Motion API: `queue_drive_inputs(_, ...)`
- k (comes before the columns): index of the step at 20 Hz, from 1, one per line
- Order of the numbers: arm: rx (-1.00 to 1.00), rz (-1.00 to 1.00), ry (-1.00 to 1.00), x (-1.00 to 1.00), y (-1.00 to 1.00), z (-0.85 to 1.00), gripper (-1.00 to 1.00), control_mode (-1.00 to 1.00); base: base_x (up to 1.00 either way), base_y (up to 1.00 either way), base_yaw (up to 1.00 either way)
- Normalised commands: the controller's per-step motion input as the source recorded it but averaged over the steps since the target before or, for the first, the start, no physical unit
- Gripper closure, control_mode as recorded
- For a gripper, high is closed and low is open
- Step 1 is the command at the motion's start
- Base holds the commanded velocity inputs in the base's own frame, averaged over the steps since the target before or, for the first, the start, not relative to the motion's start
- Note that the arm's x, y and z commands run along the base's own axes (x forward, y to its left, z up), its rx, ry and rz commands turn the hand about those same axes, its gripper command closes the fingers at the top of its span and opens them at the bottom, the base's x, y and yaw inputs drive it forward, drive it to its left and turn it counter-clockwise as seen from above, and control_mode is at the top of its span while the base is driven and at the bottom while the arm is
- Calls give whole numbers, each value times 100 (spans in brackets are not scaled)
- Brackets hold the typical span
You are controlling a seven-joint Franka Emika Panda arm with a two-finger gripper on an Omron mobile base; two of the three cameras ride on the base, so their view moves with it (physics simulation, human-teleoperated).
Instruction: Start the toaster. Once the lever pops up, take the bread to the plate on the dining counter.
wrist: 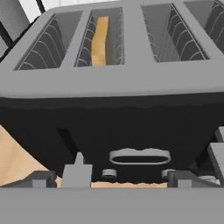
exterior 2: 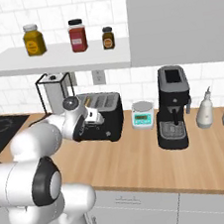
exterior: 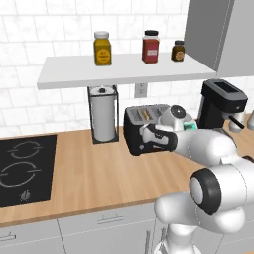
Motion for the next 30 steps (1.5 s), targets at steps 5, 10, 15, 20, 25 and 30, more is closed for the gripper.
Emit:
queue_drive_inputs(5, -1, 0, -11, -8, 9, 30, -100, -100, 0, 0, 0)
queue_drive_inputs(10, 0, 0, -14, -4, 13, 51, -100, -100, 0, 0, 0)
queue_drive_inputs(15, 0, 0, -5, 1, 7, 37, -100, -100, 0, 0, 0)
queue_drive_inputs(20, 0, -6, 0, 22, 0, 10, -100, -100, 0, 0, 0)
queue_drive_inputs(25, 0, -3, 0, 25, 0, 1, -100, -100, 0, 0, 0)
queue_drive_inputs(30, 0, 0, 0, 17, 0, 0, -100, -100, 0, 0, 0)
